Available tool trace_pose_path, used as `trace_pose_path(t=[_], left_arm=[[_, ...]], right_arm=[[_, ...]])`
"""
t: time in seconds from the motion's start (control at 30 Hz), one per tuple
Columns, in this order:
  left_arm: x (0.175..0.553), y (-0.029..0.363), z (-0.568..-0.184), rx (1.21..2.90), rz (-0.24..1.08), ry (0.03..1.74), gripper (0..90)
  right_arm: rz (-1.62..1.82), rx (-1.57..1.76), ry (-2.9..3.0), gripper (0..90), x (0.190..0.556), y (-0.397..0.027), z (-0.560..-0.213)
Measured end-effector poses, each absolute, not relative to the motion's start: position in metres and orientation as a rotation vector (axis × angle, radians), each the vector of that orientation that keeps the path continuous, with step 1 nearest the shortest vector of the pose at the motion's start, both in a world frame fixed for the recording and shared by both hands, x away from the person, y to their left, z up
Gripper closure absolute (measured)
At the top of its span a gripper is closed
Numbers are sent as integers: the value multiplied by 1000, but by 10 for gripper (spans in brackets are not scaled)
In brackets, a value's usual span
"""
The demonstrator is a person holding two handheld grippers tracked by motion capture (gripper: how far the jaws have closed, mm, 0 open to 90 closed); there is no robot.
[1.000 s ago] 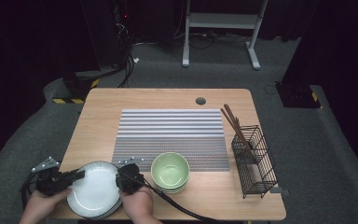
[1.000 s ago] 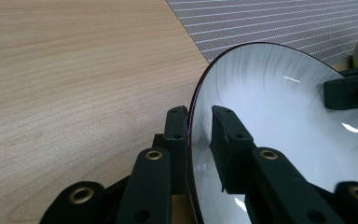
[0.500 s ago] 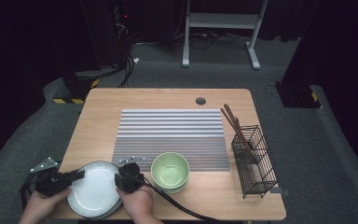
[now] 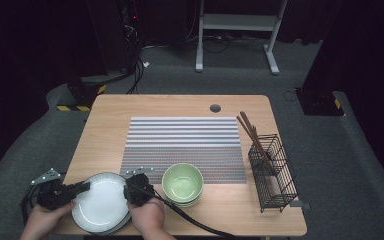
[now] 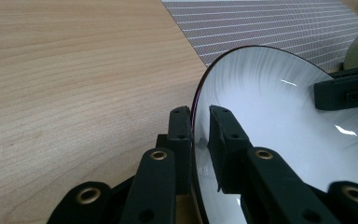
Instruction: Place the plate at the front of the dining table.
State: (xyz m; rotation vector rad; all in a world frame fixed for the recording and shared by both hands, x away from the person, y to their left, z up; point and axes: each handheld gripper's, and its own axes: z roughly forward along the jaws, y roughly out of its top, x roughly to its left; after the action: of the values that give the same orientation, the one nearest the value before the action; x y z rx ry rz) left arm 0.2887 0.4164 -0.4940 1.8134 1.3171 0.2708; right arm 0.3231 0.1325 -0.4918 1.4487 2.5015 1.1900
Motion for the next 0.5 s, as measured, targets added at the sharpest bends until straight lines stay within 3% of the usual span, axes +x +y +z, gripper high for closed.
trace_pose_path(t=[0.5], left_arm=[[288,417,-486,1777,279,1286,793]], right_arm=[[1201,1321,2441,814,317,132,-480]])
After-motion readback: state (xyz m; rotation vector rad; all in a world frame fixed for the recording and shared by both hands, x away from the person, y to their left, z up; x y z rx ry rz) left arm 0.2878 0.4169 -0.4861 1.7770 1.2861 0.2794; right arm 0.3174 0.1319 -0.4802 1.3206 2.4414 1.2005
